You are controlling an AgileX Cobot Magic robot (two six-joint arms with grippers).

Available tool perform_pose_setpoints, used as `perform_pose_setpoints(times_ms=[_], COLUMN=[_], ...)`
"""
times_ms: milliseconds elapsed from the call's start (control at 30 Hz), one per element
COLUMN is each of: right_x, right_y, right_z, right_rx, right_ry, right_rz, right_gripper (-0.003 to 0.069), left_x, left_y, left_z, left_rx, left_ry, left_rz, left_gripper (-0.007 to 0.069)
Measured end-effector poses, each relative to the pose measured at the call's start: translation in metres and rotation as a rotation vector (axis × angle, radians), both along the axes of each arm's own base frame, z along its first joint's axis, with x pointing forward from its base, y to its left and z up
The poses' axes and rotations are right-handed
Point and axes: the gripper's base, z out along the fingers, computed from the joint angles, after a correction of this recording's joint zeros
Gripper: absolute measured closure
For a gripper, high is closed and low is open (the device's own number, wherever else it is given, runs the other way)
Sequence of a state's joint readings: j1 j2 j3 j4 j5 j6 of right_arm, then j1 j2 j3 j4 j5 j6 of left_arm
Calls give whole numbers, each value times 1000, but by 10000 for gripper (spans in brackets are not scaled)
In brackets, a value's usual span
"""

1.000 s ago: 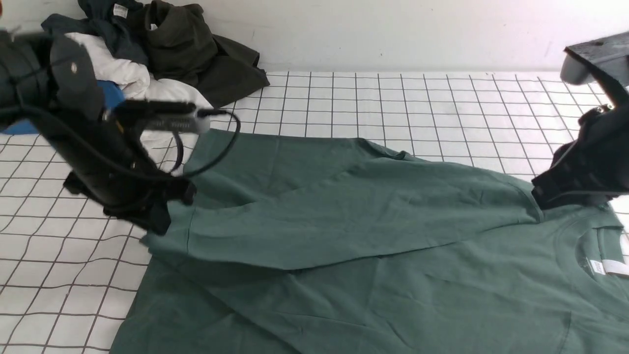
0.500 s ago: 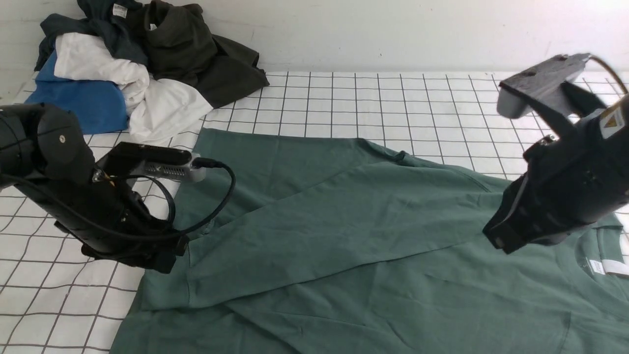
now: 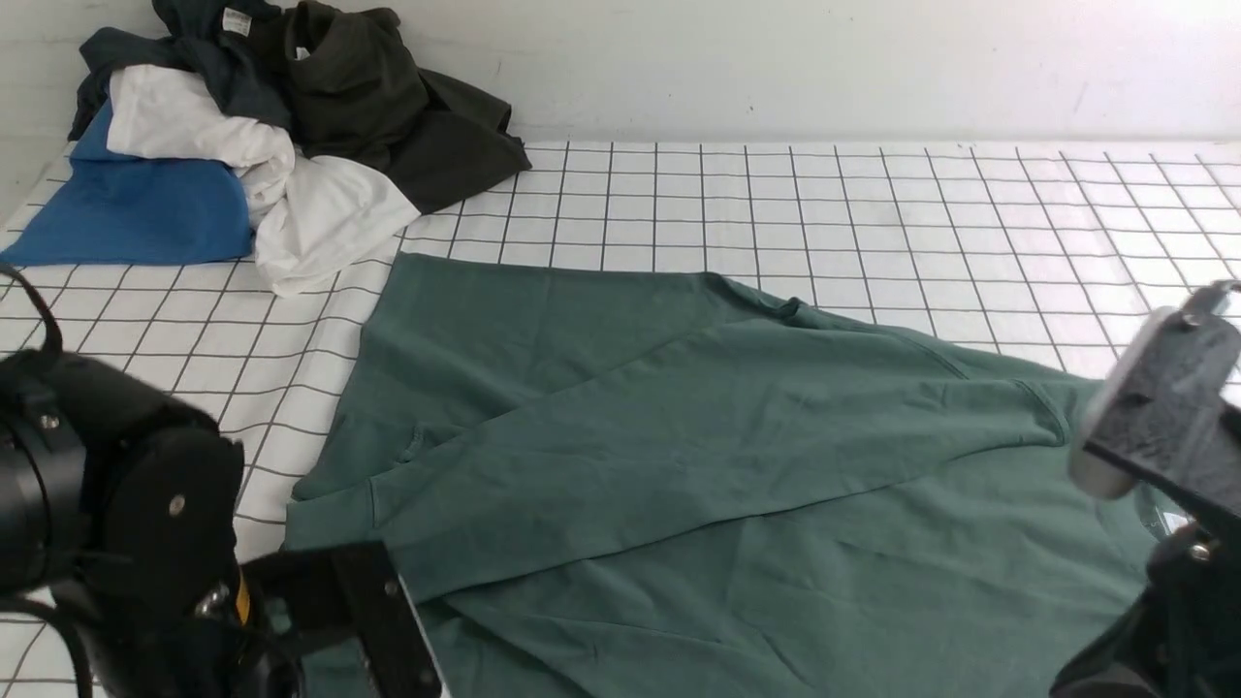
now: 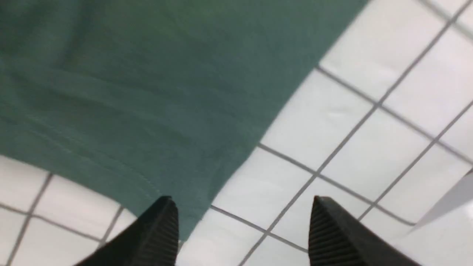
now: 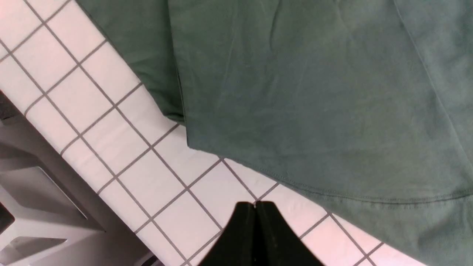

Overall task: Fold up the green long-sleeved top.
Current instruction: Use both arms simultaneously to clamp the lower edge of the clothing fabric

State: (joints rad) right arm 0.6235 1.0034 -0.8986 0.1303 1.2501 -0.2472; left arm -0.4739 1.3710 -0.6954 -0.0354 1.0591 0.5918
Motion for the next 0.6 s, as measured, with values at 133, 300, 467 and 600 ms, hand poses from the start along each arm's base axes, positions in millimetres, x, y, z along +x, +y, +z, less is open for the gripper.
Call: perform_pose_setpoints(times_ms=[133, 300, 467, 600], right_x=[-8, -16, -17, -17], right_y=[-6, -12, -12, -12], right_z=[7, 14, 14, 14], right_rx=[29, 58, 58, 60], right_ry=[-36, -72, -72, -69], right_rz=[-8, -14, -15, -22], right_gripper=[673, 673, 673, 673], left_x=[-5, 0, 2, 3], left_y=[4, 6, 7, 8], left_z=[-21, -48, -48, -48], left_rx=[0, 23, 37, 47], left_ry=[-13, -72, -85, -99], left_rz=[-55, -108, -91, -92], left_gripper=[188, 188, 188, 193])
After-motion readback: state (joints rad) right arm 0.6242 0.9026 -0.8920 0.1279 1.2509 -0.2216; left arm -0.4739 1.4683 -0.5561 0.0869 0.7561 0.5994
